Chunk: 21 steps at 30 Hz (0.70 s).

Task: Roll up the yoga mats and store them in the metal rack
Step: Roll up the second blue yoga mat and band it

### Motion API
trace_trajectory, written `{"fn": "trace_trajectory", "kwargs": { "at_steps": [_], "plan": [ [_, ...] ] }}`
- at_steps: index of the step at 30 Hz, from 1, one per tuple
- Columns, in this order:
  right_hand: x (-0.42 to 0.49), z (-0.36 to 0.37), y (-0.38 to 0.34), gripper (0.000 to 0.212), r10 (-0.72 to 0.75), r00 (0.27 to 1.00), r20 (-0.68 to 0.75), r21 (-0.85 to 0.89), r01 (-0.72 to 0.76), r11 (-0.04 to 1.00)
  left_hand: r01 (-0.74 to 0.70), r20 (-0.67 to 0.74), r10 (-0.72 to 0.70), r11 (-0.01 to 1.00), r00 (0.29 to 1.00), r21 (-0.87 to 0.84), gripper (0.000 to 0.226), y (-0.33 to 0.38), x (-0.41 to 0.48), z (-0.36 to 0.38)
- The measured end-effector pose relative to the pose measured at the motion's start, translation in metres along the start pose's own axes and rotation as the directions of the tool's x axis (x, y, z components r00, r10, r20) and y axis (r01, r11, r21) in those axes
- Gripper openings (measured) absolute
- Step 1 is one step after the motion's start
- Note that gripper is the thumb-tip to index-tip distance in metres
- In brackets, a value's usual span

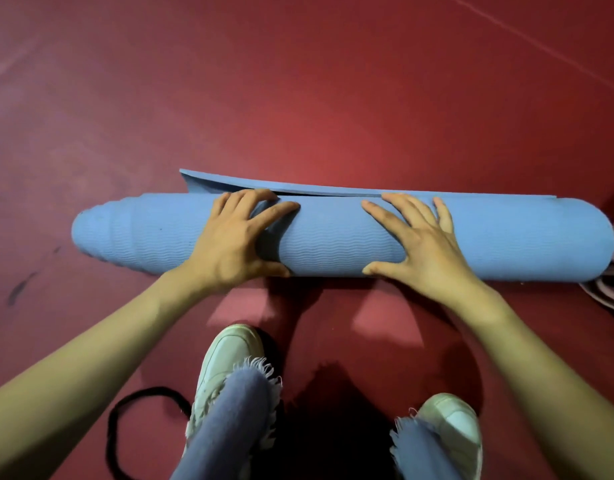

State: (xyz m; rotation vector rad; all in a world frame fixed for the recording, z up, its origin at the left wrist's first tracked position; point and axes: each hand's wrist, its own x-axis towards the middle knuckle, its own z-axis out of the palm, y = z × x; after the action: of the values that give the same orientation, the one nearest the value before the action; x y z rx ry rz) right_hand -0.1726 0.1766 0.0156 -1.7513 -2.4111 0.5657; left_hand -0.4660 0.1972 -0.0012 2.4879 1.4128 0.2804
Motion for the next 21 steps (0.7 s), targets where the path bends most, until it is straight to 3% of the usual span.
{"fn": "trace_trajectory", "kwargs": {
  "at_steps": [5,8,12,16,18,21],
  "plan": [
    [0.005,0.007,0.003,0.075,0.025,0.996,-0.089,0.026,-0.023,0.999,-0.025,-0.02,0.023,0.996,1.0,-0.091,0.084,-0.009,0.011,-0.004],
    [0.012,0.019,0.004,0.058,0.054,0.972,-0.23,0.016,-0.052,0.999,-0.032,-0.221,-0.012,0.98,0.975,-0.197,0.058,-0.012,0.013,0.004],
    [0.036,0.028,0.001,0.044,0.054,0.927,-0.371,-0.101,-0.098,0.99,-0.065,-0.443,-0.02,0.982,0.896,-0.176,0.028,0.006,0.022,0.024],
    [0.058,0.014,0.001,0.05,0.105,0.953,-0.284,-0.071,-0.13,0.989,-0.008,-0.381,-0.01,0.999,0.925,-0.044,0.035,0.037,0.039,0.044],
    [0.066,0.009,0.003,0.051,0.121,0.961,-0.25,-0.049,-0.137,0.989,0.053,-0.292,-0.024,0.995,0.956,0.09,0.056,0.041,0.048,0.045],
    [0.07,0.004,0.01,0.044,0.149,0.959,-0.24,-0.002,-0.154,0.988,0.035,-0.193,0.002,0.981,0.981,0.189,0.08,0.035,0.06,0.039]
  ]
}}
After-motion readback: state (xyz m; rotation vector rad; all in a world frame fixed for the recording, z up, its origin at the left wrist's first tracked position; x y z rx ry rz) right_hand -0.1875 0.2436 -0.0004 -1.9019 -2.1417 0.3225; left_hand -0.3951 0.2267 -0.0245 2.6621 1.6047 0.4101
